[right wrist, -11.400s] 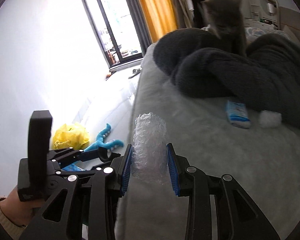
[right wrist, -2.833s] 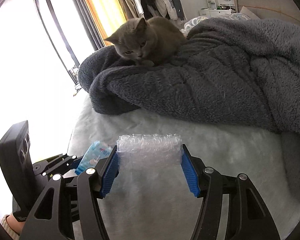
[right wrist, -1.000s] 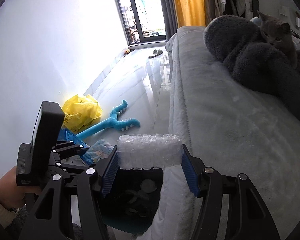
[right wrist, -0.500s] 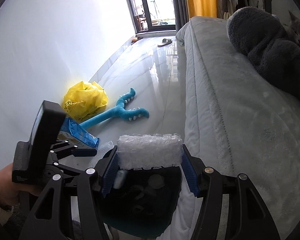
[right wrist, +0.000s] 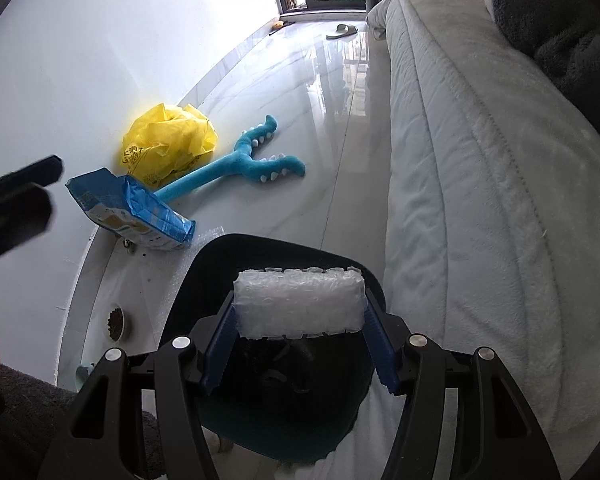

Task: Collect trash

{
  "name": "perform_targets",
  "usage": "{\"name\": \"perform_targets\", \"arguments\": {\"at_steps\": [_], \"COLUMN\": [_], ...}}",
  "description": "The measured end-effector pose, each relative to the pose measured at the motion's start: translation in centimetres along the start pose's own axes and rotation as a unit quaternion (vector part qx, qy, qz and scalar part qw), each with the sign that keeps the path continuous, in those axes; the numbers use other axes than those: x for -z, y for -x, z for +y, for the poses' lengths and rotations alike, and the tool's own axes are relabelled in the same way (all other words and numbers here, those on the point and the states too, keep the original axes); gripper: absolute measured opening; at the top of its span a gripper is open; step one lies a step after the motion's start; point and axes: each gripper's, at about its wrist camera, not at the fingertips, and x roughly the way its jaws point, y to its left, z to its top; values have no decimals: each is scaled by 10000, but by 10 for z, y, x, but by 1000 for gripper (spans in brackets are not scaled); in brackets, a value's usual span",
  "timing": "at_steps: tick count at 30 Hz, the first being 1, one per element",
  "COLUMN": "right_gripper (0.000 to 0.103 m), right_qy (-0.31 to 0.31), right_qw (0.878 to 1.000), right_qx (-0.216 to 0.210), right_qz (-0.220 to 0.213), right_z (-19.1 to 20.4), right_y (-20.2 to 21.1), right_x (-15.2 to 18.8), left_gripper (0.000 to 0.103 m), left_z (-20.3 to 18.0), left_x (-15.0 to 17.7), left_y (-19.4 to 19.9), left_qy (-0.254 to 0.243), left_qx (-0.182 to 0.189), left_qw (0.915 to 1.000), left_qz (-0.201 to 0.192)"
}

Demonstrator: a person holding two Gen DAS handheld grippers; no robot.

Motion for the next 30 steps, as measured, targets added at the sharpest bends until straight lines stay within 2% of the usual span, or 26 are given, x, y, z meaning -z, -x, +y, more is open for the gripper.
{"name": "perform_targets", "arguments": {"at_steps": [3, 8, 12, 16, 19, 24, 27, 30], "right_gripper": [61, 61, 62, 72, 81, 83, 88, 90], "right_qy": [-24, 153, 281, 238, 328, 216, 102, 135], "right_qw": [9999, 9990, 9978, 9980, 9985, 9997, 9994, 9975], "right_qx": [-30, 30, 22, -16, -15, -58, -63, 103], "right_qz": [156, 415, 594, 579, 444, 45, -325, -687], "right_z": [2, 7, 14, 19, 22, 19, 17, 19], "right_y": [-11, -27, -34, -32, -19, 18, 50, 84], "right_x": [4, 17, 29, 33, 33, 31, 33, 40], "left_gripper": [95, 96, 98, 98, 100, 100, 100, 100], "left_z": [-7, -12, -15, -23, -30, -38, -44, -53], "left_x": [0, 2, 2, 3, 4, 4, 6, 9], "left_y": [22, 49, 62, 73, 85, 102, 109, 117], "left_qy": [-1, -213, -296, -302, -345, -348, -324, -327], "left_qx": [-26, -285, -366, -370, -334, -367, -354, -260], "left_qw": [9994, 9958, 9937, 9927, 9908, 9890, 9890, 9884], "left_qz": [-359, -844, -1018, -1106, -1263, -1389, -1401, -1462]}}
